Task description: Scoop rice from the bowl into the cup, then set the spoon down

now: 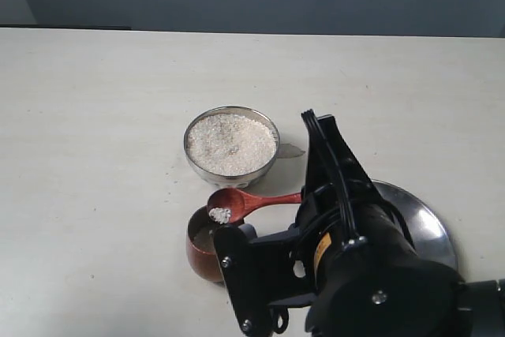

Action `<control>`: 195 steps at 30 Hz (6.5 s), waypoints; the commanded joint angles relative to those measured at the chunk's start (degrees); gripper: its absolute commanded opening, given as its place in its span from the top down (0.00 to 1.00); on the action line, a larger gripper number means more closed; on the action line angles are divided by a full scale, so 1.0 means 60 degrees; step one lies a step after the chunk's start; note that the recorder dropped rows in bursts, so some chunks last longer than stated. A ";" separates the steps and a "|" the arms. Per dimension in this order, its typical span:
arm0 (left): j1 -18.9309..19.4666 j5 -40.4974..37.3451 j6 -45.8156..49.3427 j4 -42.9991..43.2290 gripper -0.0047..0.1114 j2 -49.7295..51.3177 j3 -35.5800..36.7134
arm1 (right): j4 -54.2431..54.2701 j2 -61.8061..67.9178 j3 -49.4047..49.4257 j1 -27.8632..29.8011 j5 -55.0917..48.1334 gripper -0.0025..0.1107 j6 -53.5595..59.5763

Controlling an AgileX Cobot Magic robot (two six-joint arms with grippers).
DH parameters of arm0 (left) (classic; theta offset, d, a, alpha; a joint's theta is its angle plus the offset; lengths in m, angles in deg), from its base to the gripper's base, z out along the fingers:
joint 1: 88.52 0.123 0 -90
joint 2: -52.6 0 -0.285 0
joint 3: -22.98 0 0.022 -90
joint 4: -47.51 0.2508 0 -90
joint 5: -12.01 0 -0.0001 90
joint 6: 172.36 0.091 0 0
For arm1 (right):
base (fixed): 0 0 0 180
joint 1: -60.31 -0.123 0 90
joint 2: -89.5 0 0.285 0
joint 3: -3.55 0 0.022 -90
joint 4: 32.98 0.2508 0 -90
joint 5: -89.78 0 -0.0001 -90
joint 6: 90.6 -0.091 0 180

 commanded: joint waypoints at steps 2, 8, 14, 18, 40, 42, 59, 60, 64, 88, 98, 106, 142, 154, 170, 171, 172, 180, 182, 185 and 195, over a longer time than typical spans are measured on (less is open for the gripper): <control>-0.0016 0.0097 0.0009 0.0024 0.95 -0.0039 0.0040 | -0.0283 -0.0020 0.0038 0.0060 -0.0047 0.98 0.0413; -0.0016 0.0097 0.0009 0.0024 0.95 -0.0039 0.0040 | -0.0510 -0.0020 0.0038 0.0060 -0.0047 0.98 0.0705; -0.0016 0.0123 0.0009 0.0024 0.95 -0.0039 0.0040 | -0.0660 -0.0020 0.0038 0.0060 -0.0047 0.98 0.0834; -0.0016 0.0123 0.0009 0.0024 0.95 -0.0039 0.0040 | -0.0682 -0.0020 0.0038 0.0060 -0.0047 0.98 0.1028; -0.0016 0.0123 0.0009 0.0024 0.95 -0.0039 0.0040 | -0.0999 -0.0020 0.0038 0.0042 -0.0047 0.98 0.1627; -0.0016 0.0123 0.0009 0.0024 0.95 -0.0039 0.0040 | -0.1068 -0.0020 0.0038 0.0042 -0.0047 0.98 0.0407; -0.0016 0.0100 0.0009 0.0024 0.95 -0.0039 0.0040 | 0.0376 -0.1621 0.0038 0.1111 -0.0047 0.98 -0.7329; -0.0016 0.0100 0.0009 0.0024 0.95 -0.0039 0.0040 | 0.0519 -0.1731 0.0038 0.1428 -0.0047 0.98 -0.7762; -0.0016 0.0100 0.0009 0.0024 0.95 -0.0039 0.0040 | 0.1250 -0.2076 0.0038 0.2567 0.0221 0.98 -0.8348; -0.0016 0.0100 0.0009 0.0024 0.95 -0.0039 0.0040 | 0.5282 -0.1678 0.2523 0.4901 0.4236 0.98 -0.6927; -0.0016 0.0127 0.0009 0.0024 0.95 -0.0039 0.0040 | 0.5143 -0.1678 0.3824 0.4901 0.5695 0.98 -0.7562; -0.0016 0.0127 0.0009 0.0024 0.95 -0.0039 0.0040 | 0.4677 -0.1678 0.3932 0.4901 0.5737 0.98 -0.7903; -0.0016 0.0127 0.0009 0.0024 0.95 -0.0039 0.0040 | 0.2964 -0.1678 0.4580 0.4901 0.6365 0.60 -0.9478; -0.0016 0.0102 0.0009 0.0024 0.95 -0.0039 0.0040 | 0.0844 -0.2370 0.3694 0.4901 0.4423 0.72 -1.1674; -0.0016 0.0102 0.0009 0.0024 0.95 -0.0039 0.0040 | -0.0291 -0.6964 0.3642 0.4901 0.3043 0.98 -1.1656; -0.0016 0.0102 0.0009 0.0024 0.95 -0.0039 0.0040 | -0.0291 -0.7312 0.3642 0.4901 0.2913 0.98 -1.1656; -0.0016 0.0102 0.0009 0.0024 0.95 -0.0039 0.0040 | -0.0272 -0.7966 0.3642 0.4901 0.2586 0.98 -1.1656; -0.0016 0.0102 0.0009 0.0024 0.95 -0.0039 0.0040 | 0.0033 -1.0146 0.3642 0.4901 0.2062 0.98 -0.8843; -0.0016 0.0102 0.0009 0.0024 0.95 -0.0039 0.0040 | -0.0013 -1.0309 0.3642 0.4901 0.1779 0.98 -0.8803; -0.0016 0.0102 0.0009 0.0024 0.95 -0.0039 0.0040 | -0.0171 -1.0448 0.3642 0.4901 0.1317 0.98 -0.8823; -0.0016 0.0119 0.0009 0.0024 0.95 -0.0039 0.0040 | -0.0137 -1.0448 0.3642 0.4901 0.1463 0.98 -0.8823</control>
